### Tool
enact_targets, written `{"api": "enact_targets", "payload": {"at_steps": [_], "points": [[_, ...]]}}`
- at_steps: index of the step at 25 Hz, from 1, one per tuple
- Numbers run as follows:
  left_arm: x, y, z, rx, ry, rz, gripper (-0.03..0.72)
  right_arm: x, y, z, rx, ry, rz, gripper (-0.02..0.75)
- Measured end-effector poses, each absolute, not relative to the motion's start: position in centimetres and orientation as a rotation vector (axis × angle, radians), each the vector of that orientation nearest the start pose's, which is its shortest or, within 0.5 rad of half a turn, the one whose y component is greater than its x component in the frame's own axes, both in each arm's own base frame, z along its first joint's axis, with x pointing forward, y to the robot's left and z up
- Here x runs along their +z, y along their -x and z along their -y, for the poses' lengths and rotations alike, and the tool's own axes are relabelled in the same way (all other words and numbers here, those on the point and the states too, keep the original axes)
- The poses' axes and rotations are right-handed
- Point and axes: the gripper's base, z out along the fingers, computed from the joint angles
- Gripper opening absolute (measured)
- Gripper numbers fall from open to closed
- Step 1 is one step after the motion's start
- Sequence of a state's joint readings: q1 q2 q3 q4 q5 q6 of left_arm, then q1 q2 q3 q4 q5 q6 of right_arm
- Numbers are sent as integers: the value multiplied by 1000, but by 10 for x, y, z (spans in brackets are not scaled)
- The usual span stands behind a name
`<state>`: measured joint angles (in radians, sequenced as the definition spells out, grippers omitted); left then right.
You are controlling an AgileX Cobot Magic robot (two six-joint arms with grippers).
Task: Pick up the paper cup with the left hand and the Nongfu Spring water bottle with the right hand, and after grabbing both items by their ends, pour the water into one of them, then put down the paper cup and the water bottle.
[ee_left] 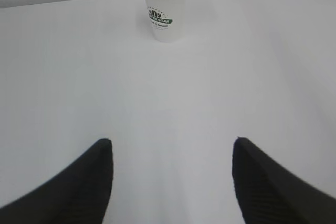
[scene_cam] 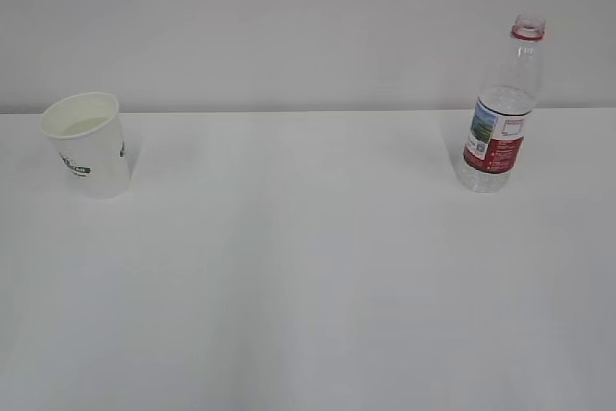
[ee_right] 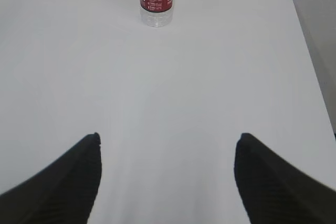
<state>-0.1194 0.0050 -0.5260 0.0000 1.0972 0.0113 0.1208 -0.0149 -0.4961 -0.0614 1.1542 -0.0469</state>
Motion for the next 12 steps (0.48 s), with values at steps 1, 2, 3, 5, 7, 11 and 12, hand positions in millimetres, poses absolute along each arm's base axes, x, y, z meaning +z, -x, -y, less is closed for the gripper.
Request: {"api": "enact_targets", "payload": {"at_steps": [1,2,3,5,7,11,12], "points": [[282,9,-1,-67,-135,-2056,516,269,10,6,-31,171,-2118,592],[282,9,-1,-67,-135,-2056,516,269,10,6,-31,171,-2118,592],[282,9,-1,-67,-135,-2056,516,269,10,6,-31,171,-2118,592],[282,9,-1,-67,-135,-2056,516,269,10,6,-31,171,-2118,592],[282,9,-1,-67,-135,-2056,516,269,10,6,-31,171,-2118,592],[282,9,-1,-67,-135,-2056,516,269,10,6,-31,171,-2118,592],[282,9,-1,-67,-135,-2056,516,269,10,6,-31,171,-2118,592]]}}
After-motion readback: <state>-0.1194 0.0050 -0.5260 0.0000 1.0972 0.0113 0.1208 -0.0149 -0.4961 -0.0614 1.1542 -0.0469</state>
